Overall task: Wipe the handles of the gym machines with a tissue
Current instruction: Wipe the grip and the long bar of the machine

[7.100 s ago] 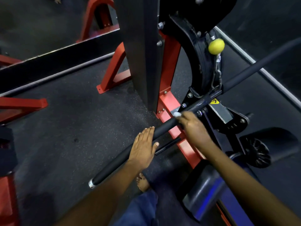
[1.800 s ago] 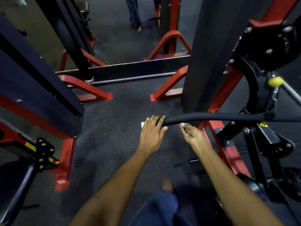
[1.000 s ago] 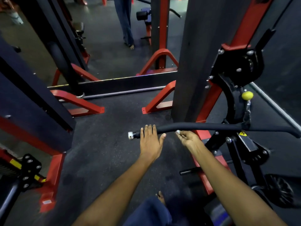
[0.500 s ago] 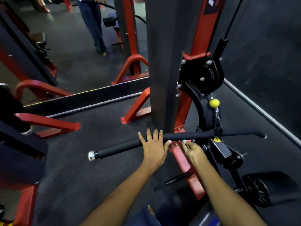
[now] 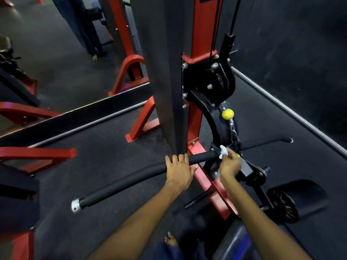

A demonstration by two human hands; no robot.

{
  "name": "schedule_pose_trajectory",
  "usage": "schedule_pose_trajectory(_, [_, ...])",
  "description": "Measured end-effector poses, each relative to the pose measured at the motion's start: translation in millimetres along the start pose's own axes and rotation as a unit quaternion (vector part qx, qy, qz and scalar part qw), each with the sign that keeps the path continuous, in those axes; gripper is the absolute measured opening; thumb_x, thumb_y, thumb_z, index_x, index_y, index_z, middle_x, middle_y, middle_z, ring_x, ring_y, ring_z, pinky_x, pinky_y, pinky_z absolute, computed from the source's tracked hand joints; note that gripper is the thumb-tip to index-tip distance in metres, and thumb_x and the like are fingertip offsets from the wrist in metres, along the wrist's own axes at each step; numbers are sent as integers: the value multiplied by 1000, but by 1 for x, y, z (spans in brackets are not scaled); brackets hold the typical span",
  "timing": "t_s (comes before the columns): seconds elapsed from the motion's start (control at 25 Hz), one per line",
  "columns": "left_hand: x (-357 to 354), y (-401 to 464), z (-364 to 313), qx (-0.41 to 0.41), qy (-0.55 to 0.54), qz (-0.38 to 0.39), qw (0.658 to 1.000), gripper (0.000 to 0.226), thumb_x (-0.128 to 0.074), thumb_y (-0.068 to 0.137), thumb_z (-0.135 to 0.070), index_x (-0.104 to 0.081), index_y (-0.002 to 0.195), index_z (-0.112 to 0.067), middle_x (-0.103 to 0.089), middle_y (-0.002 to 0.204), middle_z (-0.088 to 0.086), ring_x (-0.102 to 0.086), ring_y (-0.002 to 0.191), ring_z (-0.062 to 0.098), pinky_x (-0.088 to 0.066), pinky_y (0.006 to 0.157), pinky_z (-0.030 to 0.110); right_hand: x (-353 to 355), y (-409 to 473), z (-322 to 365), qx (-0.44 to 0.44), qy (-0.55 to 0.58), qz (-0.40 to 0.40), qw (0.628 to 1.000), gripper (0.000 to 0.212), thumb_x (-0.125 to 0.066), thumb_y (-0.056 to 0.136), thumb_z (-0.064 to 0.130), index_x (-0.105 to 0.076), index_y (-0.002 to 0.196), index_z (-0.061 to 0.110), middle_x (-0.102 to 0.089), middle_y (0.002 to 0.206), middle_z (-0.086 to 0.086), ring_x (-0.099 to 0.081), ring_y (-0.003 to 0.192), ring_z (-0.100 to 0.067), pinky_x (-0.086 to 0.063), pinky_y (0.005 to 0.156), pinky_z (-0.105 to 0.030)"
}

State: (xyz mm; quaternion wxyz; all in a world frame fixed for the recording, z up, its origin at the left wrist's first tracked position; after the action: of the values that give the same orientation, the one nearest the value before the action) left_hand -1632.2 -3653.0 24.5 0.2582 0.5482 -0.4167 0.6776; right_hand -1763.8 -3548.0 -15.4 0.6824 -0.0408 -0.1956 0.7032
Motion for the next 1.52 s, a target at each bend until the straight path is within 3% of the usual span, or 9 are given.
schedule_pose_trajectory(0.16, [-10,-5,-4,14,-9,-5,1000,64,-19,102,-52,-24,151,-9,-44,141,9,-39,129,30,-17,114,53,-1,-1,-1,473,-347,263,766,30,-44,84,8,-66,103,1,-60,100,-9,-53,96,-19,-36,89,-16])
schedule_pose_trajectory(0.36, [-18,-11,-7,26,-20,-14,999,65,-17,101,-51,-25,151,-11,-43,144,8,-37,133,28,-16,115,50,34,56,12,117,-205,121,964,16,-50,88,2,-58,75,5,-49,63,-3,-47,57,-15,-41,52,-17])
schedule_pose_trajectory(0.56, [-19,-5,-6,38,-24,-22,999,73,-5,93,-52,-29,149,-12,-44,144,6,-36,134,26,-15,116,50,22,33,-21,306,-318,237,865,18,-49,92,-1,-63,104,0,-53,98,-2,-50,89,-14,-35,79,-4])
schedule_pose_trajectory(0.72, [-19,-6,-7,50,-26,-37,998,75,-2,92,-52,-32,148,-12,-45,143,5,-35,135,27,-14,116,51,32,65,8,205,-296,148,921,16,-46,92,2,-60,90,9,-55,74,5,-53,67,-4,-39,59,-7])
schedule_pose_trajectory(0.92, [-24,-5,-15,75,-25,-47,996,73,-8,94,-53,-42,143,-10,-50,138,8,-39,133,28,-17,114,56,11,37,-19,369,-349,327,797,19,-58,85,3,-70,100,5,-63,98,-13,-61,87,-26,-42,84,-30])
schedule_pose_trajectory(1.12, [-28,-8,-13,73,-31,-73,994,66,-20,93,-50,-62,125,-10,-64,119,6,-56,119,27,-36,107,52,22,68,-1,209,-294,215,908,11,-56,83,19,-56,72,17,-47,66,1,-46,60,-16,-36,55,-31])
schedule_pose_trajectory(1.28, [-34,-10,-8,36,-30,-91,995,62,-26,93,-48,-62,125,-9,-65,119,6,-57,117,27,-24,107,48,-1,32,-8,373,-369,345,778,18,-60,75,-1,-67,91,1,-60,84,-15,-58,80,-31,-44,75,-35])
schedule_pose_trajectory(1.4, [-41,-11,-7,29,-34,-86,995,63,-27,93,-49,-58,129,-8,-62,124,7,-55,120,27,-20,107,47,24,76,1,154,-280,215,923,11,-57,80,20,-61,77,11,-55,69,-10,-53,65,-25,-41,64,-38])
schedule_pose_trajectory(1.52, [-51,-12,-5,32,-40,-69,996,71,-18,94,-55,-45,141,-9,-52,137,7,-43,132,28,-15,112,48,15,49,-11,241,-349,230,876,12,-47,88,17,-58,85,14,-54,86,-10,-52,80,-27,-41,76,-39])
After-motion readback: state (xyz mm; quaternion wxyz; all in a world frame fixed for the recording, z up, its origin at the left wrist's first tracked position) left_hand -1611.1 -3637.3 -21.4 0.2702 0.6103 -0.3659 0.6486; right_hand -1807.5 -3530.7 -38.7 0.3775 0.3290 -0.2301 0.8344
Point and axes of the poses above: each hand's wrist, its own y-axis towards the middle knuckle, its own x-axis out of the back of the hand, z = x × y, the point moved 2 cm from there along y, towards the middle knuckle
